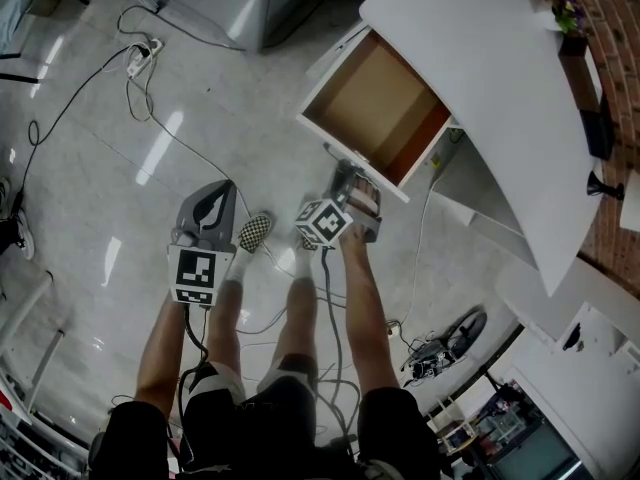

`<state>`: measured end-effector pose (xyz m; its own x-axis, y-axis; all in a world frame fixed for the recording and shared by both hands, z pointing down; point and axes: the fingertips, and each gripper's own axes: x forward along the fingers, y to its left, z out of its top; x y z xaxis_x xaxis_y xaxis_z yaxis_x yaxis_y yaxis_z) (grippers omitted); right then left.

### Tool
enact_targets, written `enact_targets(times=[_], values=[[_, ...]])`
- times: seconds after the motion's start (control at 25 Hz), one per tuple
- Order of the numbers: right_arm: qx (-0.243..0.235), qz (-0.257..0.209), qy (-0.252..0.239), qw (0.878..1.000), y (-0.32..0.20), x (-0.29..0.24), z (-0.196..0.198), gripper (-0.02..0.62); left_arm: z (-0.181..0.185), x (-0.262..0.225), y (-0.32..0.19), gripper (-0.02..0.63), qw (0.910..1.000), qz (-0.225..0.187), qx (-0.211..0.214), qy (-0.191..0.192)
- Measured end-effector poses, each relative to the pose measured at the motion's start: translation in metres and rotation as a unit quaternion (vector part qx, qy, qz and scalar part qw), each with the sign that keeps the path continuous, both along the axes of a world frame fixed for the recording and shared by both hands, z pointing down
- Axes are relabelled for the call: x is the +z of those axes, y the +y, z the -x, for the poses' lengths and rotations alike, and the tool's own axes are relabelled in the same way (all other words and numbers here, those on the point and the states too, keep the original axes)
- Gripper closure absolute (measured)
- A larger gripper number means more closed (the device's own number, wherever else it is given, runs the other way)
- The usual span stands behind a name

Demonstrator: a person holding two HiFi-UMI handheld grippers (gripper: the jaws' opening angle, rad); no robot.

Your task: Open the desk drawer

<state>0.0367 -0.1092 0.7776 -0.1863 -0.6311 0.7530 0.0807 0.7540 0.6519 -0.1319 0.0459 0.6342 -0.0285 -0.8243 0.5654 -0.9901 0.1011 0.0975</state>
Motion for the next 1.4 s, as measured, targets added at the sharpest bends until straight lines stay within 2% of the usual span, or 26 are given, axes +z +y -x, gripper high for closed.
enact_targets(times=[0.4,1.2,1.4], values=[[0.002,0.008,-0.008,1.0,0.031,0.011,0.007,0.578,0.005,0.005,0.013,0.595,1.0,0.008,-0.004,0.002],[0.027,-0.013,-0.019,0.999,0.031,0.012,0.01,0.573,-0.006,0.001,0.01,0.595,0.9999,0.01,0.009,0.001],[0.063,-0.01,-0.04,0.997,0.032,0.011,0.005,0.553,-0.008,-0.003,0.002,0.595,0.9997,0.012,0.021,-0.002]])
